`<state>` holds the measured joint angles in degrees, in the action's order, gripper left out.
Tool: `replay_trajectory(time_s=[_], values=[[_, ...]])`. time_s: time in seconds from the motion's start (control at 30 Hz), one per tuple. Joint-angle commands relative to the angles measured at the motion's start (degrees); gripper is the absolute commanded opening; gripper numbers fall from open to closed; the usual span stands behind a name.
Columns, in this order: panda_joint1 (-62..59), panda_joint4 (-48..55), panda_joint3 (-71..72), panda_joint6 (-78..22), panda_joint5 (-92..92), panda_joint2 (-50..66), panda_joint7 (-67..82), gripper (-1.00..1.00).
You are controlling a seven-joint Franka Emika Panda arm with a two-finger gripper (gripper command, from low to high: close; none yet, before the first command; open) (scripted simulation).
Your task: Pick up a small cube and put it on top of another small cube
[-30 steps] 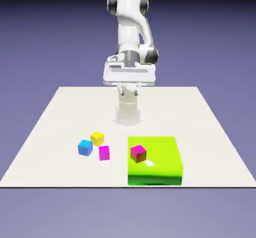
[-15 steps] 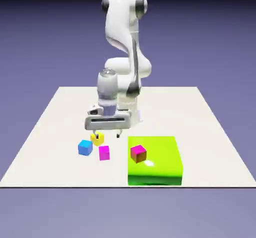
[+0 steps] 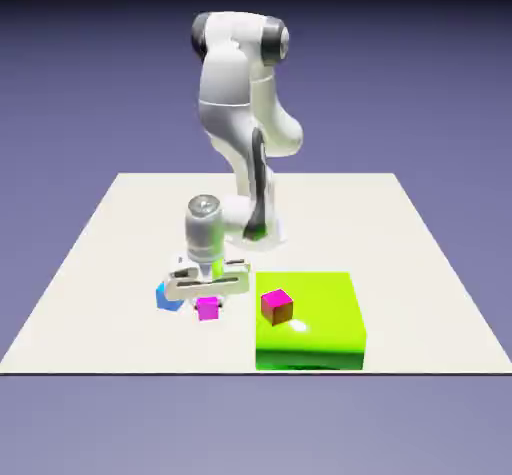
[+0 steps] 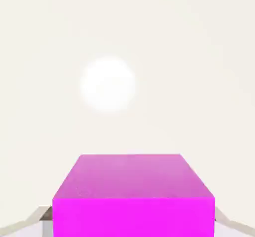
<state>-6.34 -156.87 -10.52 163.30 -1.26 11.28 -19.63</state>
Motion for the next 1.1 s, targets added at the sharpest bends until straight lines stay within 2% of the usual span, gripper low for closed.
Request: replay_trajectory(time_s=[0.0, 0.13, 0.6, 0.97, 1.0, 1.07], values=[[0.6, -0.2, -0.8, -1.8, -0.7, -2.1, -0.5, -1.00], [2.5, -1.0, -3.0, -7.0, -2.8, -8.1, -1.9, -1.00], [-11.2, -16.0, -12.3, -18.8, -14.9, -35.0, -35.2, -1.00], [-10.7, -16.7, -10.0, 0.9, -5.5, -15.7, -28.8, -1.00], [-10.7, -16.7, -10.0, 0.9, -5.5, -15.7, -28.8, 1.00], [-10.7, -16.6, -10.3, -1.3, -6.5, -17.8, -29.5, 1.00]])
